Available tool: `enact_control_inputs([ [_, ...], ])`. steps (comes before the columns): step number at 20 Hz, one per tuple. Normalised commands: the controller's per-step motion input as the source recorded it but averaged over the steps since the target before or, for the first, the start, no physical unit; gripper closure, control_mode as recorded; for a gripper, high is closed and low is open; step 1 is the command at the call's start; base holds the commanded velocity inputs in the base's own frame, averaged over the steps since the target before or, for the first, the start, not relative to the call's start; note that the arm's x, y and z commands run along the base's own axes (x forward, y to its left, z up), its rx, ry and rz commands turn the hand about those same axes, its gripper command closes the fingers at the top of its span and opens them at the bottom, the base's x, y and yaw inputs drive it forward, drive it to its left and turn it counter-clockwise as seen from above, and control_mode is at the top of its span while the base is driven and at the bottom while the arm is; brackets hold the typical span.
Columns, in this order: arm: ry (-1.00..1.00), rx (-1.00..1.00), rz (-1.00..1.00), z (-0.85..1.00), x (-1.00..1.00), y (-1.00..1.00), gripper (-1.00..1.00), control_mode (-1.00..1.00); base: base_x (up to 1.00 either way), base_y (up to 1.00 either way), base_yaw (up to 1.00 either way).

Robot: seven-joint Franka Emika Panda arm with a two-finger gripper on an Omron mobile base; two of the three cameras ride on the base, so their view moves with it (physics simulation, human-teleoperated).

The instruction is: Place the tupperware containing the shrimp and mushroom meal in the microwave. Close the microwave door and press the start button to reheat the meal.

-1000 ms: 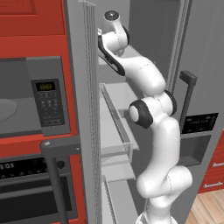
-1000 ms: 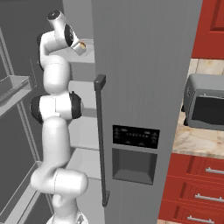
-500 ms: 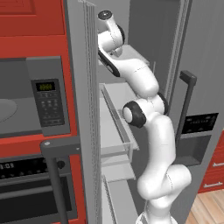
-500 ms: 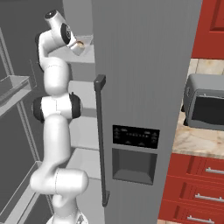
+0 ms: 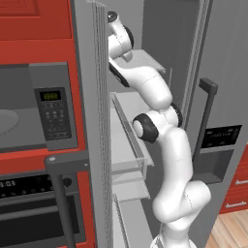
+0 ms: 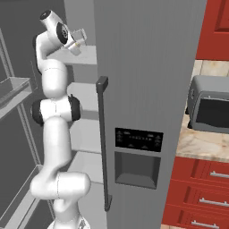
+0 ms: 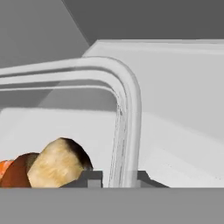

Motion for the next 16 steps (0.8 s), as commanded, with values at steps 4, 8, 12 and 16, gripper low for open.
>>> enact_control_inputs([
  [4, -0.25, -0.01, -0.15, -0.45, -0.33, -0.13, 1.0, -1.0, 0.0, 0.0, 0.0],
  [8, -0.25, -0.06, -0.14, -0.92, -0.42, -0.41, 1.0, -1.0, 0.0, 0.0, 0.0],
  [12, -0.31, -0.03, -0.1, -0.75, -0.41, -0.54, 1.0, -1.0, 0.0, 0.0, 0.0],
  [16, -0.33, 0.09, -0.01, -0.05, -0.57, -0.83, 1.0, -1.0, 0.0, 0.0, 0.0],
])
